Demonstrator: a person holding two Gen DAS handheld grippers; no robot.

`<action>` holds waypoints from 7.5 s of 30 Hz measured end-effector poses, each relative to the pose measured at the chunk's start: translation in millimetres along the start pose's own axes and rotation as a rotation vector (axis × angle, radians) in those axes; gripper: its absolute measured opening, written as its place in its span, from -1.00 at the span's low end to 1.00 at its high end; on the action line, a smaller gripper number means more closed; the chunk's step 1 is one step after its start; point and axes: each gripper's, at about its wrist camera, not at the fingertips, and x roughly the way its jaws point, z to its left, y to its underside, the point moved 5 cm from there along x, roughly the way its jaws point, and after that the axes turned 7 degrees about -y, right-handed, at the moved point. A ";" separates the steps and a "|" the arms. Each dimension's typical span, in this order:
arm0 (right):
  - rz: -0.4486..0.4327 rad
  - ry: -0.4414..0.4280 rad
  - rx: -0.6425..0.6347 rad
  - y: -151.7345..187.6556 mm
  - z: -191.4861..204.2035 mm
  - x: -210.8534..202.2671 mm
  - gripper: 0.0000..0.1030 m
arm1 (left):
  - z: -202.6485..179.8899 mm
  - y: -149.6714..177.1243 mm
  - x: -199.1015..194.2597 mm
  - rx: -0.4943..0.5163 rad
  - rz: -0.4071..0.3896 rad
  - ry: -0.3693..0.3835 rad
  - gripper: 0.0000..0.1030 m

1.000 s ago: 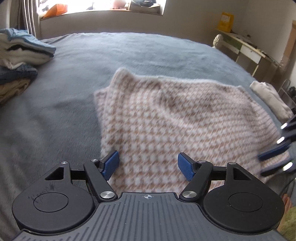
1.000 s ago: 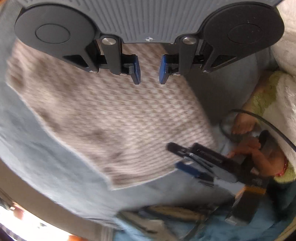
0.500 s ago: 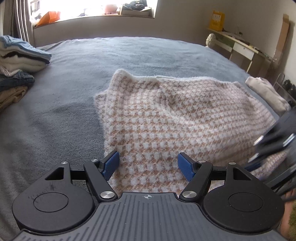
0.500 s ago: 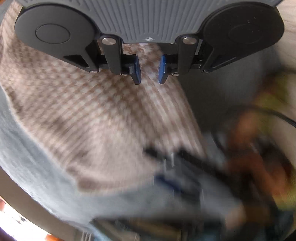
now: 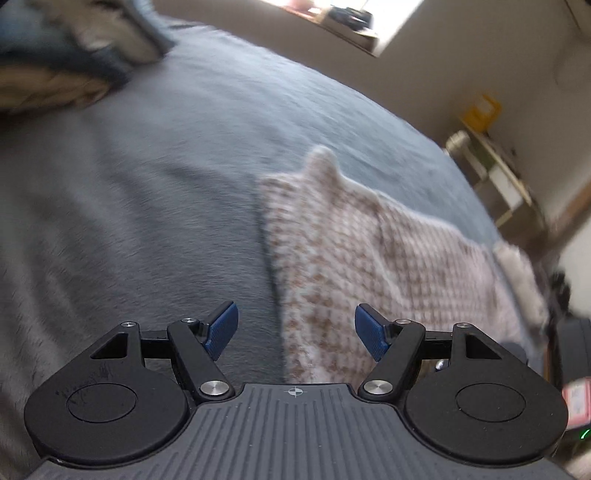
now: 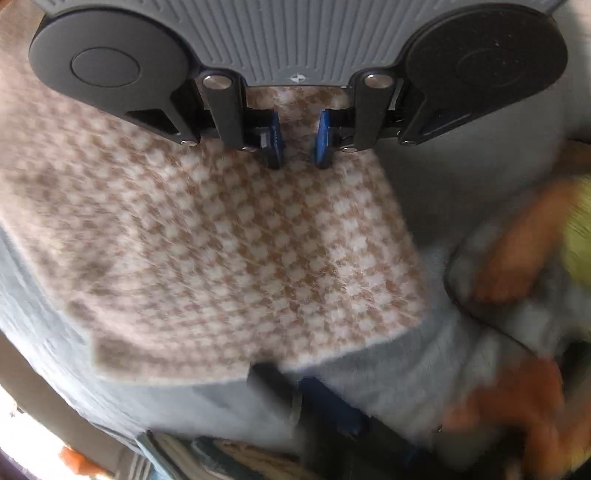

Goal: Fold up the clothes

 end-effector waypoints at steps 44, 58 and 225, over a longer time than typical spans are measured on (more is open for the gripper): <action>-0.556 0.442 0.602 89.9 -96.3 -117.3 -0.68 | -78.6 15.3 44.6 0.352 -0.066 -0.159 0.35; -0.527 0.647 0.823 152.5 -155.5 -132.8 -0.69 | -77.5 9.0 45.0 0.278 -0.068 -0.186 0.38; -0.086 0.356 0.612 -6.7 -188.5 -45.8 -0.40 | -146.3 20.9 79.7 0.600 -0.098 -0.082 0.82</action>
